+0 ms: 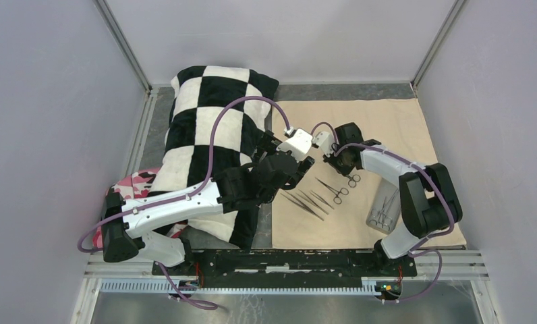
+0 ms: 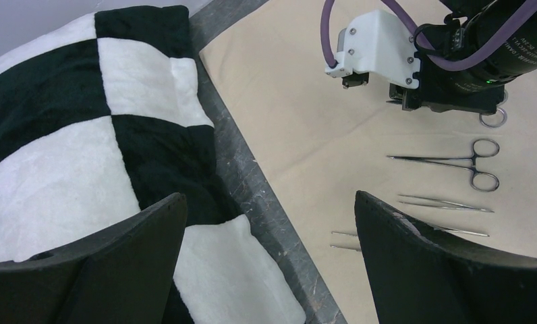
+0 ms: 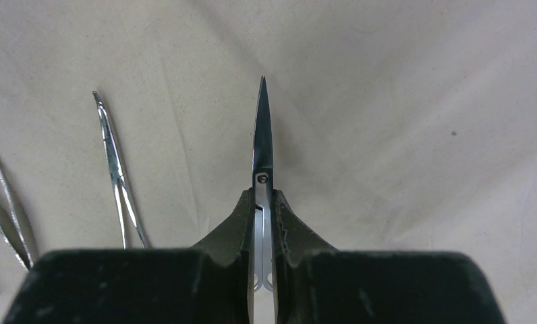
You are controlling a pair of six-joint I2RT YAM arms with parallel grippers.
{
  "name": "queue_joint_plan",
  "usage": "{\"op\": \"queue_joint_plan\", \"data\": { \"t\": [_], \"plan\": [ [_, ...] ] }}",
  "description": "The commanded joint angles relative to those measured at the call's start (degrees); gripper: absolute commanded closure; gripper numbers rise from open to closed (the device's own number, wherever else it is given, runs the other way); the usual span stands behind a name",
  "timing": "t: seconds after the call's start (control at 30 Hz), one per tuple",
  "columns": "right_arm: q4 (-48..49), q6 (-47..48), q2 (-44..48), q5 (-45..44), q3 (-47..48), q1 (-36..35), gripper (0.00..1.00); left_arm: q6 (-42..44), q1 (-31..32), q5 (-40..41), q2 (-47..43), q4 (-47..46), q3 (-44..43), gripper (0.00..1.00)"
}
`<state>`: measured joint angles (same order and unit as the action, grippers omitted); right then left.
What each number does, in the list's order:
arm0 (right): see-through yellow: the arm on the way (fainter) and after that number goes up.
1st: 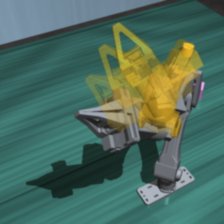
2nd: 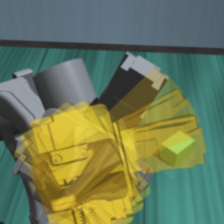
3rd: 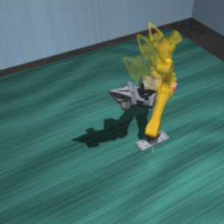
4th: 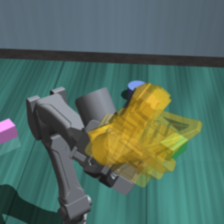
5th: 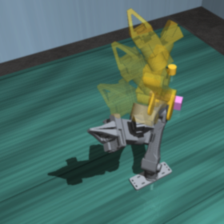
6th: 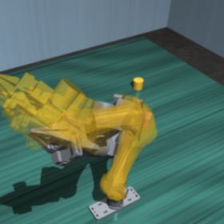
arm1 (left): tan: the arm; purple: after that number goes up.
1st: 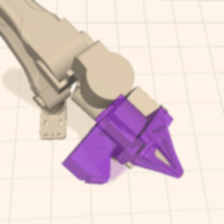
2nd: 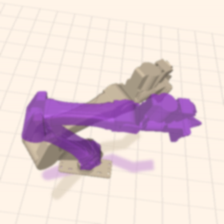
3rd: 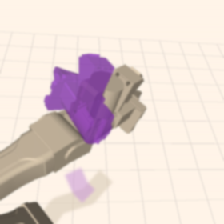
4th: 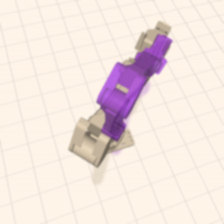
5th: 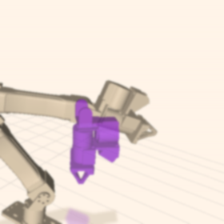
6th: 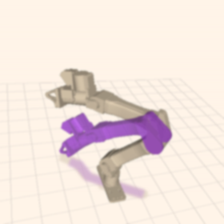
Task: Open and lay out the surgical kit
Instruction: Place the medical item in the surgical kit.
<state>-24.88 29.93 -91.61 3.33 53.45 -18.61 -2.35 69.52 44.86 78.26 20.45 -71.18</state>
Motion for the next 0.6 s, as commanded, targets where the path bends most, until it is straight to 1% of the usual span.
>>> {"op": "queue_joint_plan", "data": {
  "t": [0.0, 0.57],
  "plan": [
    [1.2, 1.4, -1.1, -3.0, 2.7, -0.2, 1.0, 0.7, 0.4, 0.9, -1.5, -2.3, -0.1, 0.0],
    [4.6, -1.0, -5.1, -2.5, 2.7, -0.2, 1.0, 1.1, 0.4, 1.1, -1.4, -2.5, 0.1, 0.0]
  ]
}}
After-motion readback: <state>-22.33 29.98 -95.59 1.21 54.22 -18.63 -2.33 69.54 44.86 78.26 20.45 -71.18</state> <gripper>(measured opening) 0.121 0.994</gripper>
